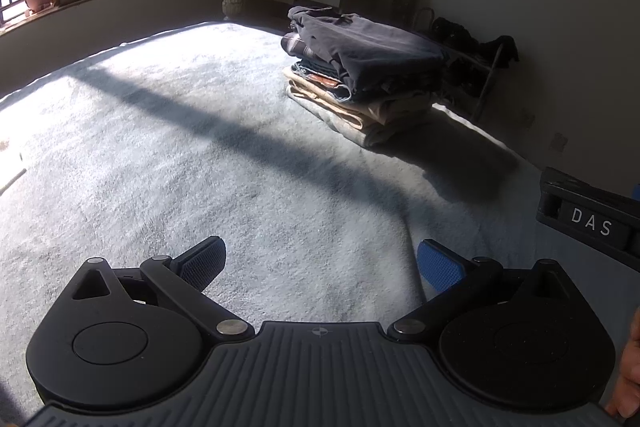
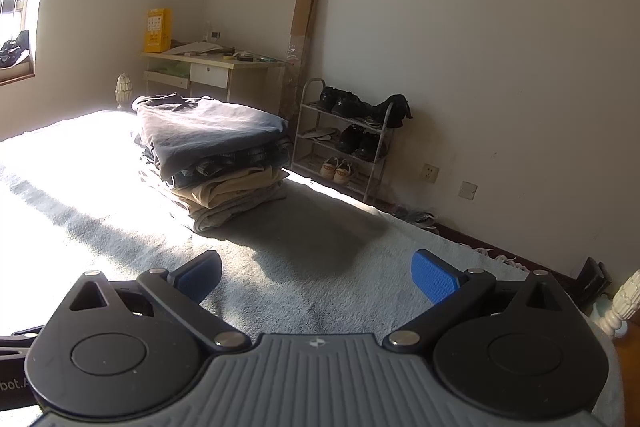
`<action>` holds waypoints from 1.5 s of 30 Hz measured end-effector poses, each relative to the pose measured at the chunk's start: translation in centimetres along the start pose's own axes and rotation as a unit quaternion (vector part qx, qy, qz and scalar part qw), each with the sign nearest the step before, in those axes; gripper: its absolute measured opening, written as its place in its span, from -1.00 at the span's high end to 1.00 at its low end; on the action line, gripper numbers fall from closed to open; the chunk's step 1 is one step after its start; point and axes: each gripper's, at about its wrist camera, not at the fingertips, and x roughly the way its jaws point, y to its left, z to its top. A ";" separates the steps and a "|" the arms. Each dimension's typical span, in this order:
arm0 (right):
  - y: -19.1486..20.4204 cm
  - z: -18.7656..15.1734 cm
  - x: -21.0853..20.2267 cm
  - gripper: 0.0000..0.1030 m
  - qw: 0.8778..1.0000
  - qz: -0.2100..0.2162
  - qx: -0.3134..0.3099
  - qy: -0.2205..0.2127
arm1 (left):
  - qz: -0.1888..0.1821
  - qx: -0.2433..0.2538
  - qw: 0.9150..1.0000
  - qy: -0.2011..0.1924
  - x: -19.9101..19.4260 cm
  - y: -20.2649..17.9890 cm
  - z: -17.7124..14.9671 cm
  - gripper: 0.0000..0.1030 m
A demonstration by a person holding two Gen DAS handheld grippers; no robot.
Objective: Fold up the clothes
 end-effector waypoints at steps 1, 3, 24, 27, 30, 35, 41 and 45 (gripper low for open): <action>0.0 0.0 0.0 -1.00 1.000 0.000 0.000 0.000 | 0.000 0.000 1.000 0.001 0.0 0.0 0.0 -1.00; 0.0 0.0 0.0 -1.00 1.000 0.000 0.000 0.001 | -0.001 0.000 1.000 0.002 0.1 0.0 0.0 -1.00; -0.2 -0.1 0.0 -1.00 1.000 0.001 0.005 0.008 | 0.002 -0.001 1.000 0.009 0.3 0.0 -0.1 -1.00; -0.2 -0.1 0.0 -1.00 1.000 0.001 0.005 0.008 | 0.003 -0.002 1.000 0.011 0.3 0.0 -0.1 -1.00; -0.2 -0.1 0.1 -1.00 1.000 0.001 0.005 0.009 | 0.002 -0.001 1.000 0.011 0.3 0.0 -0.1 -1.00; -0.2 -0.1 0.1 -1.00 1.000 0.001 0.006 0.011 | 0.004 -0.002 1.000 0.014 0.3 0.0 -0.2 -1.00; -0.2 -0.2 0.0 -1.00 1.000 0.001 0.006 0.013 | 0.005 -0.002 1.000 0.013 0.3 0.0 -0.2 -1.00; -0.2 -0.2 0.1 -1.00 1.000 0.001 0.007 0.015 | 0.007 -0.002 1.000 0.015 0.4 0.0 -0.2 -1.00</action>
